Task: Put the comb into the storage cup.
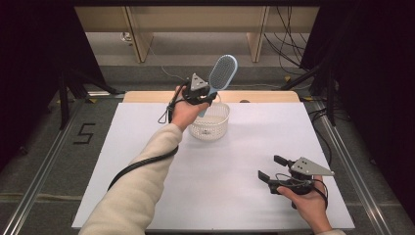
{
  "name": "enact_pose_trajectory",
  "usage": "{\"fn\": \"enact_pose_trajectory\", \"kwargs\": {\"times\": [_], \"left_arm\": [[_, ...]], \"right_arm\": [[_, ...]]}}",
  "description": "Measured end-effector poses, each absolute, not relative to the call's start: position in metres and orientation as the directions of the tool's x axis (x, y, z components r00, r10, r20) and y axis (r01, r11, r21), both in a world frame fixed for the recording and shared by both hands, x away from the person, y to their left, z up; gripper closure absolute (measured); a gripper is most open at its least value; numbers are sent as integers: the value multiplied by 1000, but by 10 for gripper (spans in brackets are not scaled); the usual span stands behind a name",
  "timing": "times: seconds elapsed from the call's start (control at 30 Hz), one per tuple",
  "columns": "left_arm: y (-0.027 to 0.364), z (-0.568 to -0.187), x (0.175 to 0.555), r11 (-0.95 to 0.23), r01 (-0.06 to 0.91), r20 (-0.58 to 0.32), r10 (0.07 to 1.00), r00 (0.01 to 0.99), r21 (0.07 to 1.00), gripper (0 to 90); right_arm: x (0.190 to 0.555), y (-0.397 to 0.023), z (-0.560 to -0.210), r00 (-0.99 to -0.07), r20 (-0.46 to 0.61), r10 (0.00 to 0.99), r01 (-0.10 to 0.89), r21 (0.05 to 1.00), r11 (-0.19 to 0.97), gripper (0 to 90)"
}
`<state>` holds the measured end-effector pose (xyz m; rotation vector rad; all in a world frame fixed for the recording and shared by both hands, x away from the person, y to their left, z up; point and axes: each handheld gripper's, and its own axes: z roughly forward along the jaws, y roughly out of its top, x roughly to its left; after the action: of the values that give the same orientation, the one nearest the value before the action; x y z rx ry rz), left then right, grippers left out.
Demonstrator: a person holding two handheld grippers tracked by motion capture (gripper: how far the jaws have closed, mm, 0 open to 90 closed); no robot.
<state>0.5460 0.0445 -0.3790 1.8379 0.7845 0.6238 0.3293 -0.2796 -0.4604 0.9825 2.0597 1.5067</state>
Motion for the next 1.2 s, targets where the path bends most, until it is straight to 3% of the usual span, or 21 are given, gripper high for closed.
{"fn": "enact_pose_trajectory", "kwargs": {"times": [1.2], "left_arm": [[49, -388, 548, -308, 207, 90, 728, 680, 929, 695]], "right_arm": [[329, -279, -461, -670, 86, 737, 307, 936, 170, 157]]}}
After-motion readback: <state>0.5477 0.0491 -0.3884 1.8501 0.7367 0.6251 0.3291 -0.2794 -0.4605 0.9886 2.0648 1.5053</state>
